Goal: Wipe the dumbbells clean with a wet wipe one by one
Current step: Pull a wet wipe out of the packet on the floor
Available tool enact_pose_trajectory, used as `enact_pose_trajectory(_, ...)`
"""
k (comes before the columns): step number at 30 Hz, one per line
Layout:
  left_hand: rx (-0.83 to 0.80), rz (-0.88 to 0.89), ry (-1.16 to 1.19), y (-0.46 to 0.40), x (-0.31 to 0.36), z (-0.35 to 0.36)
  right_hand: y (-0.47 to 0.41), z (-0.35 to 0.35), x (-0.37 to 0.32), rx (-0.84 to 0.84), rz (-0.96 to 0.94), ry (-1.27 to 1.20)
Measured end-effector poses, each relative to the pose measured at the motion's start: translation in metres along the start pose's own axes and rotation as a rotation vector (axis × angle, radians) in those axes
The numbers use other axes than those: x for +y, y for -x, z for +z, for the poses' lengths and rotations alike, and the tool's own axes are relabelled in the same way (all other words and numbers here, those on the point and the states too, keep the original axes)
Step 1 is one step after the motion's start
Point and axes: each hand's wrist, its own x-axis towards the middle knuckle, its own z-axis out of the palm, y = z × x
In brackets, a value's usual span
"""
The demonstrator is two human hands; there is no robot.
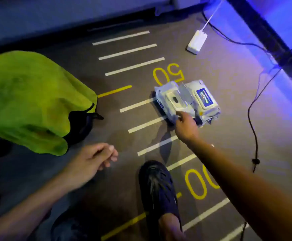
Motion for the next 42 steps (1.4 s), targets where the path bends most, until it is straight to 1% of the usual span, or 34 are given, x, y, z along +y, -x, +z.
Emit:
enact_pose_trajectory(3, -0.033, 0.014, 0.02, -0.033, -0.003, 0.004, -0.023, 0.008, 0.002, 0.121, -0.097, 0.05)
enact_pose_trajectory(5, -0.053, 0.001, 0.05, -0.052, -0.004, 0.012, -0.04, 0.009, 0.001, 0.153, -0.066, 0.101)
enact_pose_trajectory(9, -0.114, -0.015, 0.115, -0.076, -0.009, 0.028, -0.065, 0.005, -0.003, 0.094, -0.104, 0.278)
enact_pose_trajectory(12, -0.137, -0.05, 0.136, -0.087, -0.01, 0.034, -0.08, 0.002, -0.006, 0.058, -0.099, 0.406)
enact_pose_trajectory(16, -0.162, -0.035, 0.179, -0.099, -0.007, 0.033, -0.091, 0.004, -0.013, 0.07, -0.13, 0.488)
enact_pose_trajectory(20, -0.163, -0.041, 0.206, -0.107, -0.004, 0.035, -0.1, 0.0, -0.021, 0.024, -0.117, 0.599)
enact_pose_trajectory(22, -0.187, -0.046, 0.207, -0.11, -0.004, 0.036, -0.105, -0.004, -0.022, 0.046, -0.148, 0.647)
enact_pose_trajectory(25, -0.187, -0.065, 0.228, -0.113, -0.003, 0.037, -0.114, -0.006, -0.021, 0.051, -0.207, 0.66)
enact_pose_trajectory(31, -0.17, -0.075, 0.258, -0.118, 0.001, 0.041, -0.119, -0.01, -0.021, 0.1, -0.226, 0.708)
enact_pose_trajectory(34, -0.172, -0.092, 0.265, -0.118, 0.001, 0.041, -0.123, -0.006, -0.016, 0.077, -0.299, 0.738)
enact_pose_trajectory(42, -0.174, -0.122, 0.263, -0.116, 0.004, 0.039, -0.129, -0.005, -0.005, 0.014, -0.413, 0.704)
